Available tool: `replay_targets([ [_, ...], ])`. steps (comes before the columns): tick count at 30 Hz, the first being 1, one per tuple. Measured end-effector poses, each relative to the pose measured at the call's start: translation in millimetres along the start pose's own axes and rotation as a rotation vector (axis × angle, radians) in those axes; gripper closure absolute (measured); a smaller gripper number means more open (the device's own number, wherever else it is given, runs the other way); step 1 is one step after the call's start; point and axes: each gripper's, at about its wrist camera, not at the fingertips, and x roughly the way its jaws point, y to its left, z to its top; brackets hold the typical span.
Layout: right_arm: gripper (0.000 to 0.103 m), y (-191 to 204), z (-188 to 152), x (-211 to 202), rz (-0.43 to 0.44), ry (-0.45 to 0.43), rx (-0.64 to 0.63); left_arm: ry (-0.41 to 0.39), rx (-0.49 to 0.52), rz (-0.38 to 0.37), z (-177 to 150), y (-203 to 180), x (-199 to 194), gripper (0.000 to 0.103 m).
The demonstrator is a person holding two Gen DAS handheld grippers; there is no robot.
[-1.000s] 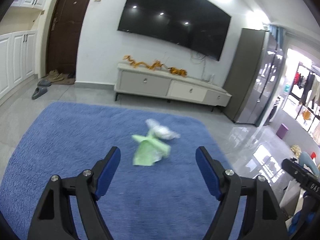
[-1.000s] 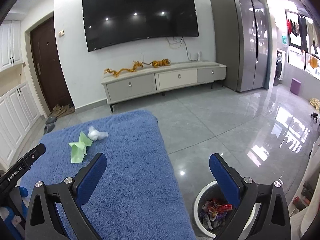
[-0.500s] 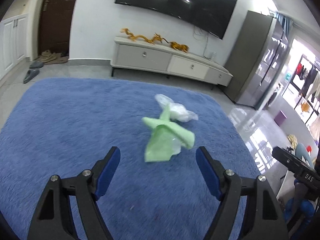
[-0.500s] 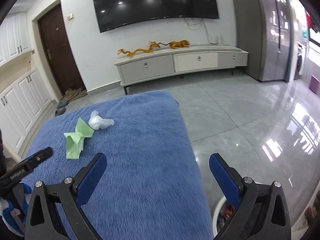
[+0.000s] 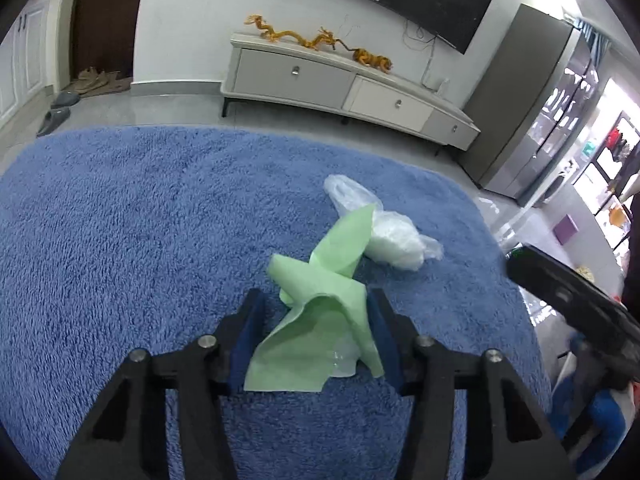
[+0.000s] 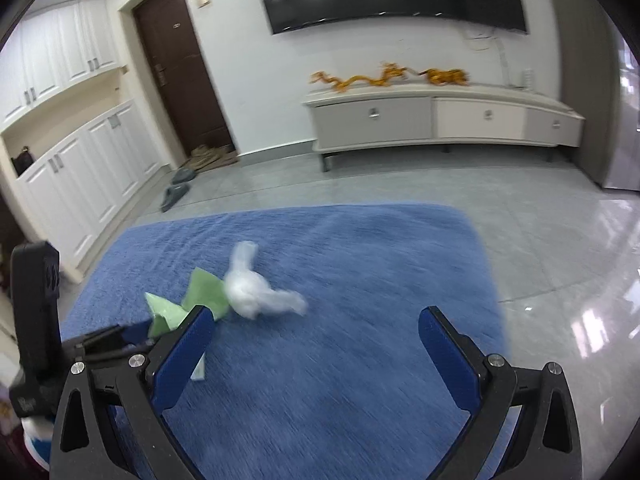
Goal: Collect trash
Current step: 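Grasp the white plastic bag with the right tool while the left tool grasps the green cloth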
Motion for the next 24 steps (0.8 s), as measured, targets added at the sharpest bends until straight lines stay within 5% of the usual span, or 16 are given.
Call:
replay_targets([
  [6, 0.026, 22.3, 5.3, 51.1, 0.089, 0.098, -0.053, -0.04, -0.061, -0.022, -4.2, 22.0, -10.2, 0.069],
  [14, 0.062, 36.6, 3.6, 71.6, 0.072, 0.141, -0.109, -0.087, -0.094, 0.024, -9.4, 30.6, -20.5, 0.069],
  [24, 0.072, 47.9, -37.6, 9.5, 0.092, 0.082, -0.098, -0.136, -0.018, 0.079, -30.4, 15.2, -58.8, 0.069],
])
